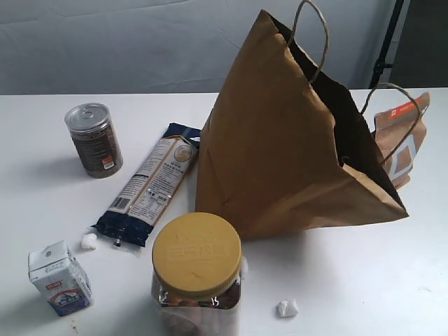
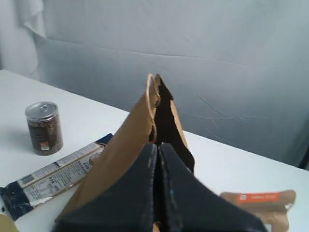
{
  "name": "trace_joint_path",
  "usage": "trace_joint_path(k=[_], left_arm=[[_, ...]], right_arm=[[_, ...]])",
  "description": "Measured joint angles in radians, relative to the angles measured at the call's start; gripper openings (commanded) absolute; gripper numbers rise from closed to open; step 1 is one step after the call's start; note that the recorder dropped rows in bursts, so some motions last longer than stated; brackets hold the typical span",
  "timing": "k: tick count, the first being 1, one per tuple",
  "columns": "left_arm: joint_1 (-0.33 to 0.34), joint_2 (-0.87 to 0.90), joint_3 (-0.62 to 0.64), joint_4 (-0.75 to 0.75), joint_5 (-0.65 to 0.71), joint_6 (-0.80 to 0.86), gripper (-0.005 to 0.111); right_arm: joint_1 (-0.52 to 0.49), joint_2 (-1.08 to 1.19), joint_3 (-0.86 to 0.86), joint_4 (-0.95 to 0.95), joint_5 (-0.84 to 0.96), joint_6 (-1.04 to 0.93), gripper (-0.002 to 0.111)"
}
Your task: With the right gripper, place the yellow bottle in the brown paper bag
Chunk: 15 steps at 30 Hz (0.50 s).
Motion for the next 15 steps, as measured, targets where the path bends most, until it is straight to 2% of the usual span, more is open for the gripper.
trace_joint_path(k=[7, 12, 15], left_arm=[[0.000, 0.000, 0.000, 0.000, 0.000, 0.000, 0.000], [0.000, 0.000, 0.000, 0.000, 0.000, 0.000, 0.000], [0.000, 0.000, 0.000, 0.000, 0.000, 0.000, 0.000]], right_arm=[[-0.244, -0.157, 0.220, 0.085, -0.058, -0.005, 0.000], [-0.413, -0.295, 0.397, 0.169, -0.206, -0.056, 0.000], [-0.479, -0.387, 0.487, 0.236, -0.286, -0.063, 0.000]])
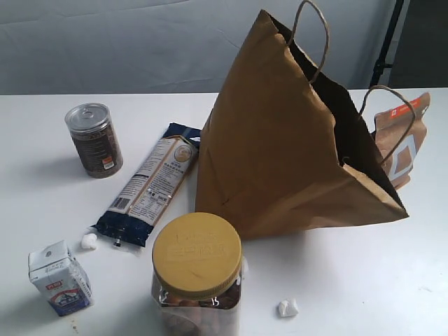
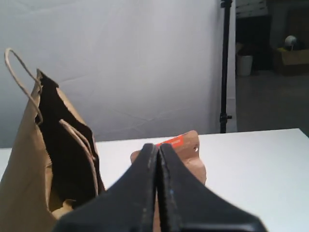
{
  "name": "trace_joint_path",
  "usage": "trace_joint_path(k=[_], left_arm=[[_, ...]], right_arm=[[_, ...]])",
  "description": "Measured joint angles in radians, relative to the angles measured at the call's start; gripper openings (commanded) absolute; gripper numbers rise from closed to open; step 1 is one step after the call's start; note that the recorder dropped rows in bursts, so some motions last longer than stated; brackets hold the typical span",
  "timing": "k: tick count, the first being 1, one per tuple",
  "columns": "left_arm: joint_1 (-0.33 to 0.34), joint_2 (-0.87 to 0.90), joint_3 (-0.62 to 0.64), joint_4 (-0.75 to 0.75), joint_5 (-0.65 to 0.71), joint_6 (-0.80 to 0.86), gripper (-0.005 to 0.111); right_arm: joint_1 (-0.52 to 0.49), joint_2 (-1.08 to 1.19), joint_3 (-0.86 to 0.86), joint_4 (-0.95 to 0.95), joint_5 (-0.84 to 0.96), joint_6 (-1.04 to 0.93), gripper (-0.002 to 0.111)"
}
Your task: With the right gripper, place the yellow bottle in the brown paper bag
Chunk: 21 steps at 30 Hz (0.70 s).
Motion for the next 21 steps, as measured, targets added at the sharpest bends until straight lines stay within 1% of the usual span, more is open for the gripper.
trace_joint_path(k=[2, 5, 11, 15, 21], left_arm=[[0.000, 0.000, 0.000, 0.000, 0.000, 0.000, 0.000], [0.000, 0.000, 0.000, 0.000, 0.000, 0.000, 0.000], [0.000, 0.000, 0.000, 0.000, 0.000, 0.000, 0.000], [0.000, 0.000, 0.000, 0.000, 0.000, 0.000, 0.000], [0.000, 0.000, 0.000, 0.000, 0.000, 0.000, 0.000]], right_arm=[[-0.027, -0.065, 0.053, 0.034, -0.034, -0.018, 0.000], [-0.033, -0.145, 0.146, 0.081, -0.072, -0.060, 0.000], [-0.038, -0.274, 0.288, 0.122, -0.060, -0.152, 0.000], [-0.038, -0.288, 0.306, 0.124, -0.021, -0.168, 0.000], [-0.038, -0.288, 0.306, 0.125, -0.020, -0.168, 0.000]])
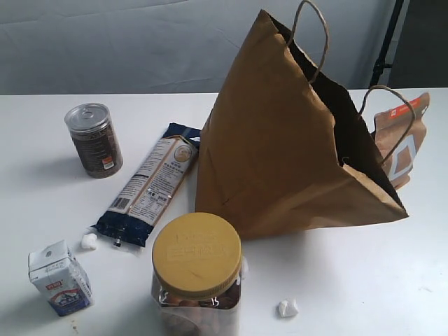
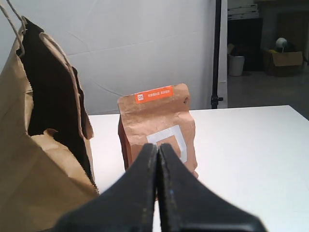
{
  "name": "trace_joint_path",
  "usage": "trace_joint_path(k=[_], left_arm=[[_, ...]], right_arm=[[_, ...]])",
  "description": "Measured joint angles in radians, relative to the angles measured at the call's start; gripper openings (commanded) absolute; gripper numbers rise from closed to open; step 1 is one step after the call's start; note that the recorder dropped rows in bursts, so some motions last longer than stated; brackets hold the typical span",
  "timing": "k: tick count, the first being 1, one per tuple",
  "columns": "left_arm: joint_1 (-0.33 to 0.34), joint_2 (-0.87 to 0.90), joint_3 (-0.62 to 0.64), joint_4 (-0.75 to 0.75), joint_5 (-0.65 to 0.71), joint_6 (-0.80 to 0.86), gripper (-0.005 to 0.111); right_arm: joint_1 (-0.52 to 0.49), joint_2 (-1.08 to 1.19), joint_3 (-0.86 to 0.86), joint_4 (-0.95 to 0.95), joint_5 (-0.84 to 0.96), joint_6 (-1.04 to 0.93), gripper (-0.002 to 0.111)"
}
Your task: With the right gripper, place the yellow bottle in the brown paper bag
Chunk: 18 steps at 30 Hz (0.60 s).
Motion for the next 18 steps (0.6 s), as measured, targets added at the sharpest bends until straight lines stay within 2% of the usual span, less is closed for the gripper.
trace_joint_path(k=[18], left_arm=[[0.000, 0.000, 0.000, 0.000, 0.000, 0.000, 0.000]], right_arm=[[0.000, 0.000, 0.000, 0.000, 0.000, 0.023, 0.000]])
